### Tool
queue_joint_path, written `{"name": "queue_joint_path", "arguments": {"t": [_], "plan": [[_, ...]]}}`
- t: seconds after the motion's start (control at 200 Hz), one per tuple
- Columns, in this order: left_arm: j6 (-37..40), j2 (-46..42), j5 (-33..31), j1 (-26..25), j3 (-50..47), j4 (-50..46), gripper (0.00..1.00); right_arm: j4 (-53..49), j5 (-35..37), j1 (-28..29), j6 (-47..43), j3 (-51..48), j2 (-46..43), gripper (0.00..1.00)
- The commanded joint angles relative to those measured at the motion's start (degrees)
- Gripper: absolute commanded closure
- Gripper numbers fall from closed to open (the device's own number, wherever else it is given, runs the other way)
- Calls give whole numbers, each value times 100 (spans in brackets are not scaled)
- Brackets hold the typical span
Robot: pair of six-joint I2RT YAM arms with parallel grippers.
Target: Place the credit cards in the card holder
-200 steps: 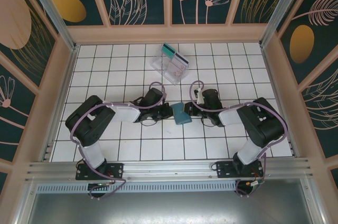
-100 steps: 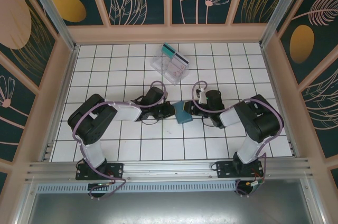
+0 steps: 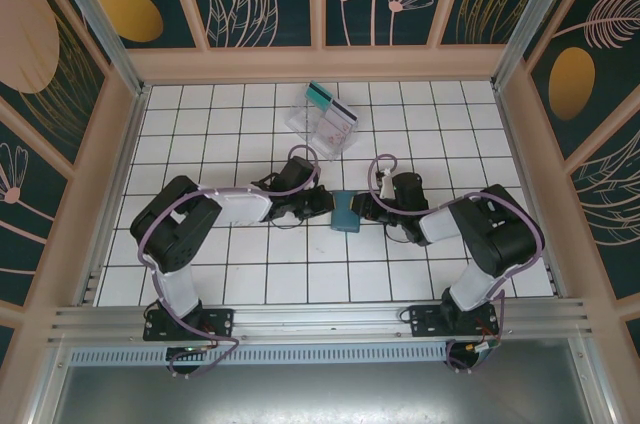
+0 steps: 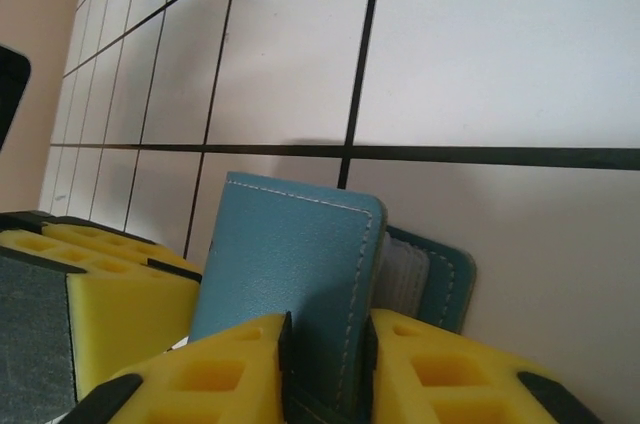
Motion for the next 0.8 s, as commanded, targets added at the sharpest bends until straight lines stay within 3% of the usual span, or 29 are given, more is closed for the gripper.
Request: {"name": "queue_joint_path", "arguments": {"t": [0.0, 0.155, 0.36, 0.49, 0.621, 0.791], "plan": [[187, 157, -53, -144, 455, 214, 84, -799, -9, 98, -47, -192, 474, 77], [306, 343, -166, -248, 566, 43, 84, -825, 170, 150, -81, -172, 716, 86], [530, 377, -420, -313, 820, -368, 77, -1542, 999, 231, -236, -74, 690, 96], [786, 261, -718, -312, 993, -784, 69, -1633, 1066, 213, -230, -46, 734, 98], [1006, 54, -1140, -279, 1061, -1106, 67, -1590, 1012, 221, -185, -26, 711, 100], [1119, 62, -1072, -173, 1147, -1080, 66, -1396, 906, 221, -148, -87, 726, 100]]}}
